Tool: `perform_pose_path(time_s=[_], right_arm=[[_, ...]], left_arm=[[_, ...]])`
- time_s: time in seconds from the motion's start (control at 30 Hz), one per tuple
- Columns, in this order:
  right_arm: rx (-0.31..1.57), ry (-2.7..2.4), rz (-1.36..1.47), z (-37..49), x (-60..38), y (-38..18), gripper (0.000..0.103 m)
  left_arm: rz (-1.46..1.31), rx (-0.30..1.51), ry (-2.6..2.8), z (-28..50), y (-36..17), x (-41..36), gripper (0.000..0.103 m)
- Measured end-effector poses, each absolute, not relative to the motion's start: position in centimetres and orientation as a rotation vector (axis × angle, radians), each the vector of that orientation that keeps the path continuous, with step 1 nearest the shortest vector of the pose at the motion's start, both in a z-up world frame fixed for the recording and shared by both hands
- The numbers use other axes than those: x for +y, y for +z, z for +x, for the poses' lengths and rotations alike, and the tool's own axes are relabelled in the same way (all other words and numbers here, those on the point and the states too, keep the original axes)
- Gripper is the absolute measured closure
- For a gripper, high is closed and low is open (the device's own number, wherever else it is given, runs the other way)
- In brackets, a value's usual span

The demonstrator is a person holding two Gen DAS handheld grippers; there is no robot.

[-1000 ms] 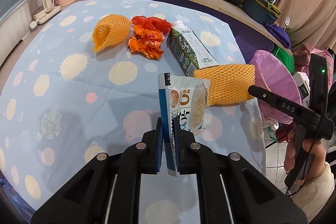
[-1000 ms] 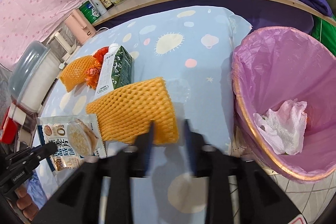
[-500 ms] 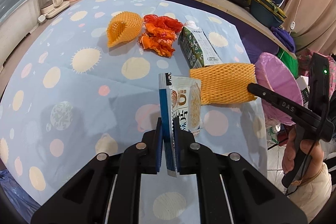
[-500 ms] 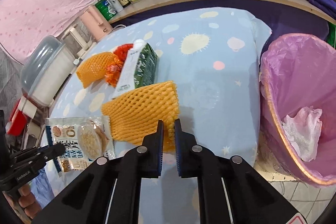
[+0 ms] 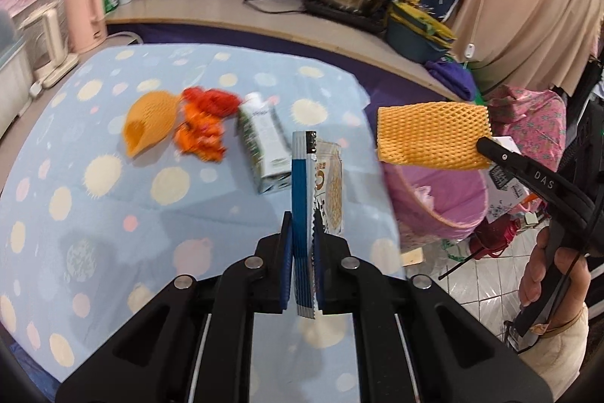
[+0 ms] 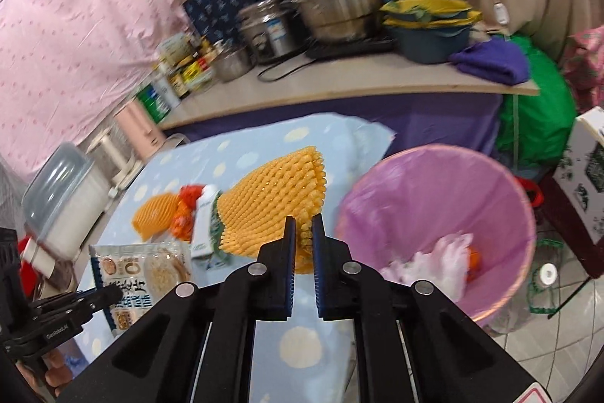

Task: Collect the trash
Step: 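Carry the snack bag and foam net over the wastebasket and open both tools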

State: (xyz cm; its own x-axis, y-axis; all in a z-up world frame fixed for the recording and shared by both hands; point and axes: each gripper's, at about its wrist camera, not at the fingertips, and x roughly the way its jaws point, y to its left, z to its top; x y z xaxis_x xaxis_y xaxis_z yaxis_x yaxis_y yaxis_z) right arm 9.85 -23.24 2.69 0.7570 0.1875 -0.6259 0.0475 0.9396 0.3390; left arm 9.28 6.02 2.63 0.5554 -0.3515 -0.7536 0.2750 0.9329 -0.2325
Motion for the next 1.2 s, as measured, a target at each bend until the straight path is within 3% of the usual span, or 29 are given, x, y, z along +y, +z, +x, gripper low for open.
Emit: perform_pose_path(time_s=[0.27, 0.6, 0.7, 0.77, 0.83, 0.97, 1.2], right_arm=[[0.720, -0.107, 0.380, 9.6, -30.4, 1.4, 0.094], [0.798, -0.243, 0.360, 10.6, -34.4, -2.9, 0.094], [0.804, -0.270, 0.363, 10.6, -35.0, -3.6, 0.089], [0.799, -0.275, 0.379, 10.5, -35.3, -3.9, 0.079], [0.785, -0.284, 0.392, 10.2, -35.5, -3.9, 0.067], [0.769, -0.279, 0.396, 10.1, -35.5, -3.5, 0.066], [0.745, -0.249, 0.416, 9.8, -34.9, -2.4, 0.061]], left_arm=[[-0.035, 0.845, -0.529, 11.8, 4.6, -3.0, 0.094], [0.018, 0.882, -0.611, 16.2, 1.1, -13.4, 0.094], [0.040, 0.910, -0.609, 17.0, -0.3, -15.4, 0.094], [0.054, 0.924, -0.606, 17.2, -1.0, -16.1, 0.093], [0.056, 0.933, -0.606, 17.2, -1.5, -16.4, 0.087], [0.052, 0.916, -0.603, 16.9, -1.5, -16.2, 0.059], [0.028, 0.881, -0.575, 16.9, -0.1, -14.4, 0.055]])
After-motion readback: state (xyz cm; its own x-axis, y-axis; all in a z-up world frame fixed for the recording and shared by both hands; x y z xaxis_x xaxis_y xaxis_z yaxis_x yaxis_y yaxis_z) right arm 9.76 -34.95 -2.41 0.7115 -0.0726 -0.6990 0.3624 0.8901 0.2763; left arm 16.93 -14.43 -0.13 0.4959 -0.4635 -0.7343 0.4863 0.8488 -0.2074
